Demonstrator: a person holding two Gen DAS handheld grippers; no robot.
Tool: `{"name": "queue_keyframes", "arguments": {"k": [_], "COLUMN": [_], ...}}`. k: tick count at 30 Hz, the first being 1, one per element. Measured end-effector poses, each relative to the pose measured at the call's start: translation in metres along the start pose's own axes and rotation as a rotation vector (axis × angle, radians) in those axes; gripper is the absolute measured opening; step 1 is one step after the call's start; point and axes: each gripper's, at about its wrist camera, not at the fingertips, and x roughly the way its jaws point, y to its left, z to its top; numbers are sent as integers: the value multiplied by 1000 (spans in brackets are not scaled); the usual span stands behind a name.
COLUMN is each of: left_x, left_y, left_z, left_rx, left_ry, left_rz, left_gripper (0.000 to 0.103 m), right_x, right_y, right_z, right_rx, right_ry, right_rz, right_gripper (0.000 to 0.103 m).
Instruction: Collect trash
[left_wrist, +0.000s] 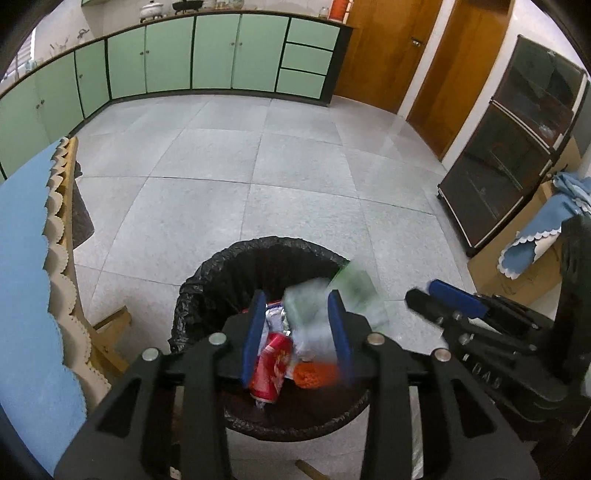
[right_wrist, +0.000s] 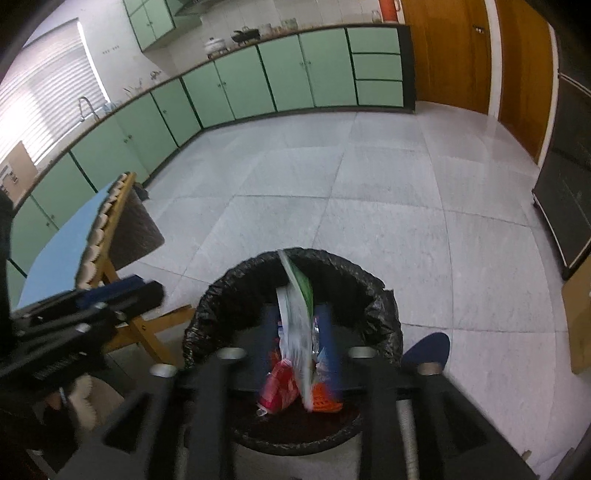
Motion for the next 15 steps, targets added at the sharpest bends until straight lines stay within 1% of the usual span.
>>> {"name": "queue_keyframes", "arguments": {"k": [3,5,6,8,13,15], "left_x": [-6,-14,-20,-30,-63,-75], "left_y": [6,10,12,14,18,19], "left_z": [3,4,4,5,1,-1], "left_rx": [-12,-28,-33,-35,-54,-54], "left_ry": [-12,-24,-36,-59,-123,-147], "left_rz": [12,15,20,29,49,61], "left_gripper": [41,46,48,55,59,61], "right_x": [-3,-6,-11,-16,-40,-52], "right_y": [-3,-3,-2,-2,9,13], "right_z": [0,0,0,1,4,6], "right_rx": [0,0,-1,-5,-29,-34], "right_ry": [0,-6,-14,-27,-67,-83], "right_rz": [-6,-11,-8,-8,14,39], "right_gripper": [51,59,61,72,78,79]}}
